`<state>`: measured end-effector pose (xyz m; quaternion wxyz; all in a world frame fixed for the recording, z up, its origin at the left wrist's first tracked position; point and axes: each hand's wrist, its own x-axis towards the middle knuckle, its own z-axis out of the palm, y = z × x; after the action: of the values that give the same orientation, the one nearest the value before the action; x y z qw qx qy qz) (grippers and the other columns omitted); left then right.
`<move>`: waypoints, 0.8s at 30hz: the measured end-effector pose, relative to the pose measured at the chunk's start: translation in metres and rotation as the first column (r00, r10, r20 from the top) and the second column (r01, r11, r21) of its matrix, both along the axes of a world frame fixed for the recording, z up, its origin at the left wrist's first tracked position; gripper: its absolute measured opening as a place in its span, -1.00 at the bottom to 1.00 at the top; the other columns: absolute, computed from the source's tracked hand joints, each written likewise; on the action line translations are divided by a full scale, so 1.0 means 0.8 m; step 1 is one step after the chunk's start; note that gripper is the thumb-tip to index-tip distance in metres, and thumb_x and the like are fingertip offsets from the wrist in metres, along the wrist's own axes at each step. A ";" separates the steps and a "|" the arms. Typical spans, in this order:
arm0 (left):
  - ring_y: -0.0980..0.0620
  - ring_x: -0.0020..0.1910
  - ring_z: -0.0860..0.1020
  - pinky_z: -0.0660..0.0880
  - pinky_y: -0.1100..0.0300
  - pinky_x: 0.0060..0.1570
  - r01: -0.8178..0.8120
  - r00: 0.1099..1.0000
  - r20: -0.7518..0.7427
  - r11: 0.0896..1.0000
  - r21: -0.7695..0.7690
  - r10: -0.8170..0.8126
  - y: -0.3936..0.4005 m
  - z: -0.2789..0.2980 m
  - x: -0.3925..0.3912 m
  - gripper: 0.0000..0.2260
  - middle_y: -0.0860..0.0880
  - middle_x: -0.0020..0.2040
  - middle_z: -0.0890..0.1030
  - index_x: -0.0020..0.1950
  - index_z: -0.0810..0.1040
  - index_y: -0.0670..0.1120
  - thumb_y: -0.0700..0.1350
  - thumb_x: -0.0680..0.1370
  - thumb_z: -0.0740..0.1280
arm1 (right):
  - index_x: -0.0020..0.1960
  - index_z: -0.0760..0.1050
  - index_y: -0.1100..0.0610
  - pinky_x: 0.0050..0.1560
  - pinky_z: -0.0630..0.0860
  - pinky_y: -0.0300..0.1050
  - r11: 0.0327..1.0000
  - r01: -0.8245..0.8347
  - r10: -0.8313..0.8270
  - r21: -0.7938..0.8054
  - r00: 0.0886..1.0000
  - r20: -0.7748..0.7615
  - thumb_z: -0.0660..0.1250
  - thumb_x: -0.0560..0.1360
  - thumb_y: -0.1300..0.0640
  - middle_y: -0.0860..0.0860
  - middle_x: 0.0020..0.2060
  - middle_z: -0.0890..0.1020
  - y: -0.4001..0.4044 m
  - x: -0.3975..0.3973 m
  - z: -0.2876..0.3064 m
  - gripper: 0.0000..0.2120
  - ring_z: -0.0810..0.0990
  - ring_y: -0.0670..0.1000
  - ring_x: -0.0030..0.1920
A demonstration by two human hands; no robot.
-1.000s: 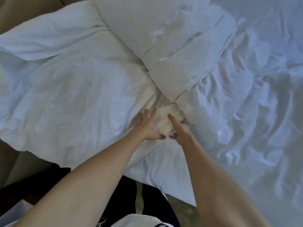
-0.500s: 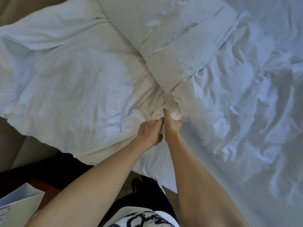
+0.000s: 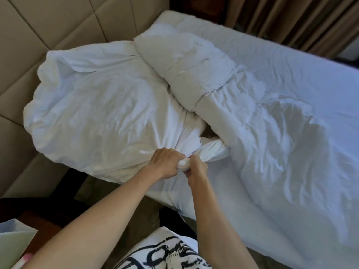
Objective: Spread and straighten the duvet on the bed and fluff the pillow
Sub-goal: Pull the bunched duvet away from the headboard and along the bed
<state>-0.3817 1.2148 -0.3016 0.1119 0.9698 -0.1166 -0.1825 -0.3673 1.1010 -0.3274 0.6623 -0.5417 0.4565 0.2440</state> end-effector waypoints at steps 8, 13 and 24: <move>-0.02 -0.28 0.43 0.27 0.13 -0.32 0.057 0.990 0.134 0.998 -0.033 -0.052 0.013 0.042 -0.075 -0.88 0.07 -0.29 0.33 -0.19 0.44 -0.08 -0.29 0.40 0.26 | 0.11 0.53 0.29 -0.27 0.50 -0.16 0.995 0.032 -0.045 0.095 0.990 0.134 0.29 0.47 0.28 0.15 -0.12 0.60 -0.011 -0.100 0.063 -0.77 0.57 0.05 -0.23; -0.06 -0.06 0.50 0.35 0.09 -0.06 0.005 0.983 0.181 0.999 -0.037 0.001 0.014 0.042 -0.108 -0.92 0.04 -0.13 0.35 -0.05 0.51 -0.02 -0.11 0.47 0.31 | -0.02 0.55 0.21 -0.27 0.44 -0.13 0.989 -0.035 0.068 -0.145 0.970 0.235 0.28 0.45 0.21 0.05 -0.25 0.55 -0.012 -0.139 0.075 -0.85 0.50 -0.01 -0.30; -0.19 0.05 0.55 0.40 0.01 -0.04 -0.196 0.906 0.365 0.977 -0.085 0.214 -0.086 0.035 -0.100 -0.68 -0.13 0.02 0.61 0.21 0.45 -0.13 -0.24 0.46 0.27 | -0.34 0.48 0.08 -0.25 0.41 -0.14 0.921 -0.232 0.354 -0.312 0.832 0.427 0.32 0.46 0.03 -0.04 -0.39 0.52 -0.066 -0.139 0.088 -0.77 0.46 -0.06 -0.33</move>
<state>-0.4615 1.1458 -0.2733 0.1289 0.9907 -0.0376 0.0198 -0.4783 1.0486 -0.2571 0.6353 -0.7269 0.2174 0.1441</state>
